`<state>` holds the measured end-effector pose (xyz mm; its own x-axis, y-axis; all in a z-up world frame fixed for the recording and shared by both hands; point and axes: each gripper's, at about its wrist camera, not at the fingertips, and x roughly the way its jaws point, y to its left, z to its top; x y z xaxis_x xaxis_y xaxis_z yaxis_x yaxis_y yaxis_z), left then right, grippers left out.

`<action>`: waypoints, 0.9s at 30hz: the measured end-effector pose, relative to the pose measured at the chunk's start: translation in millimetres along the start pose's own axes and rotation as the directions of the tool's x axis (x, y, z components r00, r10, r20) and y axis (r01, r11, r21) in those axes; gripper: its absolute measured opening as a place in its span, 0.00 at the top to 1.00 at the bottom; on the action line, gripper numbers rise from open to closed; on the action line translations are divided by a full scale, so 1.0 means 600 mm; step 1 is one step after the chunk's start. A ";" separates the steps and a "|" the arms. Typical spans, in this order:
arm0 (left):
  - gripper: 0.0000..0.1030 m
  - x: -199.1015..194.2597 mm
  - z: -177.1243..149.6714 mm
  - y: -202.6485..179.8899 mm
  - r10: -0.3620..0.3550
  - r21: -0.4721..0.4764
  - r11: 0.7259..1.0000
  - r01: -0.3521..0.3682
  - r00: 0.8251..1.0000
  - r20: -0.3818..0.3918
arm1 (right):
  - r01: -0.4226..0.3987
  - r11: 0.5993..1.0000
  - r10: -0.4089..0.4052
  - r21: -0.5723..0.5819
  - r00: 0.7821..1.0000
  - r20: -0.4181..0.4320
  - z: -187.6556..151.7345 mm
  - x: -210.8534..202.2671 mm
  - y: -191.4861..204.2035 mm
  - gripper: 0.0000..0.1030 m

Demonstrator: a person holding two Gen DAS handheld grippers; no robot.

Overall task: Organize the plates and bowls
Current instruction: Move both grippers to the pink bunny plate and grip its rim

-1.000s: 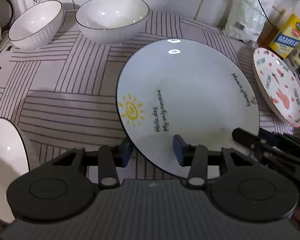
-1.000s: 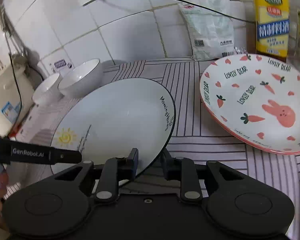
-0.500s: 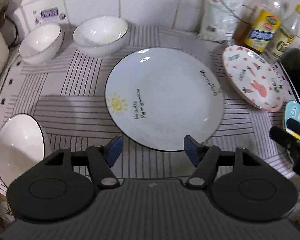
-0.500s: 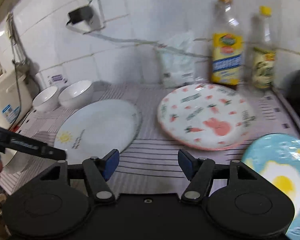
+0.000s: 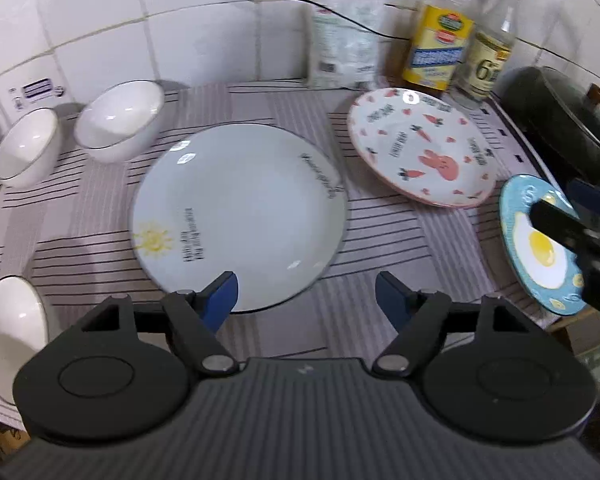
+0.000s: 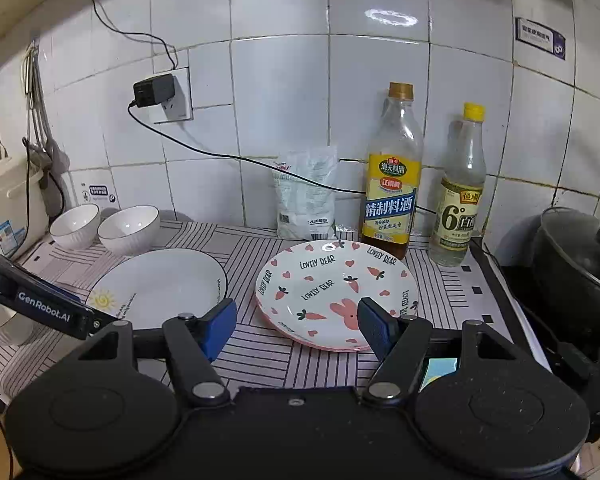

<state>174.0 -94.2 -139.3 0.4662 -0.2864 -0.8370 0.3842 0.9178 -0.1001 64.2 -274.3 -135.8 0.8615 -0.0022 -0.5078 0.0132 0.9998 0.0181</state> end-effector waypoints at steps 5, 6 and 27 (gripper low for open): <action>0.16 0.013 0.027 -0.025 0.002 0.028 1.000 -0.003 0.999 0.036 | 0.115 0.993 -0.115 0.018 0.993 -0.005 -0.008 0.024 -0.020 0.30; 0.16 0.017 0.035 -0.029 0.001 0.037 0.999 -0.002 0.999 0.043 | 0.137 0.990 -0.137 0.020 0.991 -0.006 -0.008 0.033 -0.026 0.30; 0.14 0.234 0.222 -0.066 -0.122 0.262 0.957 0.123 0.992 -0.021 | 0.086 0.959 -0.049 0.272 0.989 -0.138 -0.028 0.224 -0.176 0.41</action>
<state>330.2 -207.5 -181.2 0.3987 -0.3902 -0.8299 0.6343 0.7709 -0.0577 169.9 -379.9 -220.6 0.7815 -0.0484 -0.6220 0.2243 0.9521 0.2077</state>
